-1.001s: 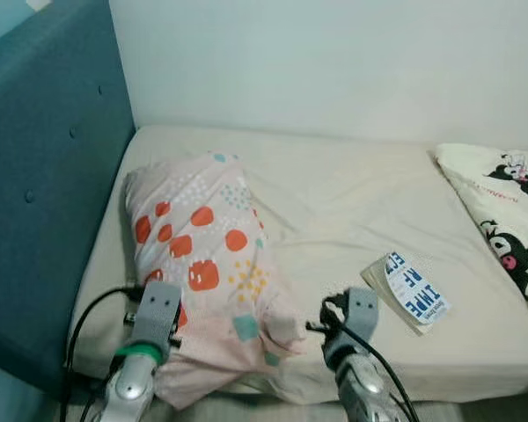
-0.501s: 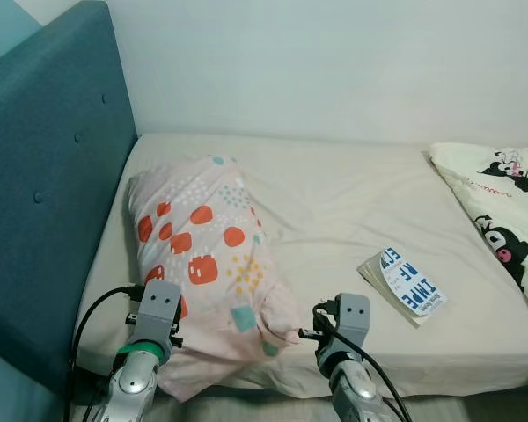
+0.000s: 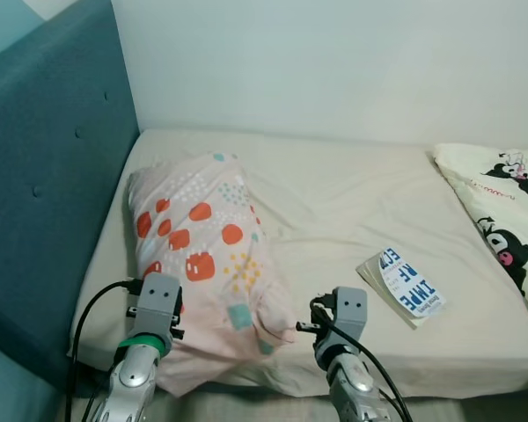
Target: Clean up the room
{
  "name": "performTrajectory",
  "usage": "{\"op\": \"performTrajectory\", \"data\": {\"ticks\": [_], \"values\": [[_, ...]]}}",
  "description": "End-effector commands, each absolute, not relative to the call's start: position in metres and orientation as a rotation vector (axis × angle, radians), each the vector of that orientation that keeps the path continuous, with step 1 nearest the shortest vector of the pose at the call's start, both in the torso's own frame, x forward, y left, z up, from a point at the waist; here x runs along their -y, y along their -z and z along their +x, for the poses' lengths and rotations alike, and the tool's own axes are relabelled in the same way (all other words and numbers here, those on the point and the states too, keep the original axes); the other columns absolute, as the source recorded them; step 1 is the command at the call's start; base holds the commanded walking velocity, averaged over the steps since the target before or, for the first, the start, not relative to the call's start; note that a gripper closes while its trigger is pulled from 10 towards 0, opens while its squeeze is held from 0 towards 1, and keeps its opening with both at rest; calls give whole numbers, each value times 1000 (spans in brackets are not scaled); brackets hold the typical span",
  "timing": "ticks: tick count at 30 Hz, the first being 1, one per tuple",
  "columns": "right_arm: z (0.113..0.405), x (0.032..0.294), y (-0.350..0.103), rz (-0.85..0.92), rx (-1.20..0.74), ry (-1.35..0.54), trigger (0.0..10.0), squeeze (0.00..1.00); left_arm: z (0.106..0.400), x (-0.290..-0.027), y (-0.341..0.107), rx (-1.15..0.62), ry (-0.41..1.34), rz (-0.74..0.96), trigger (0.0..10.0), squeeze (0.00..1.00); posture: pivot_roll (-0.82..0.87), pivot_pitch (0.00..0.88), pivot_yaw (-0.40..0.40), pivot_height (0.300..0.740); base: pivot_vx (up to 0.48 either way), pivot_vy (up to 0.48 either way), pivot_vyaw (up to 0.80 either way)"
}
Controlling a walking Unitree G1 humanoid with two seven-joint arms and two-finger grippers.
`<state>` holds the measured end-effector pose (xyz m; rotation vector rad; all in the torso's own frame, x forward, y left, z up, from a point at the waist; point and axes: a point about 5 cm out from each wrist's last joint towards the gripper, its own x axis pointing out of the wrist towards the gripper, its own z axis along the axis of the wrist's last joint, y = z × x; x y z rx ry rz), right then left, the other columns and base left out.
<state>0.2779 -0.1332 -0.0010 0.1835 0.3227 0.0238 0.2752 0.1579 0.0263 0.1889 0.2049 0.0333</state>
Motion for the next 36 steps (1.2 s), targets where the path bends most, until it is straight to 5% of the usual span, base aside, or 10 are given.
{"op": "performTrajectory", "data": {"ticks": [1,36], "values": [[277,135,3,180,-331,-19,10000,0,273,-157,-22,-221,-28,192,10000,0,36,0,-20,740,0,-401,0],[277,140,4,173,-335,-4,10000,0,274,-157,-23,-209,-36,176,10000,0,31,0,-26,740,0,-395,0]]}}
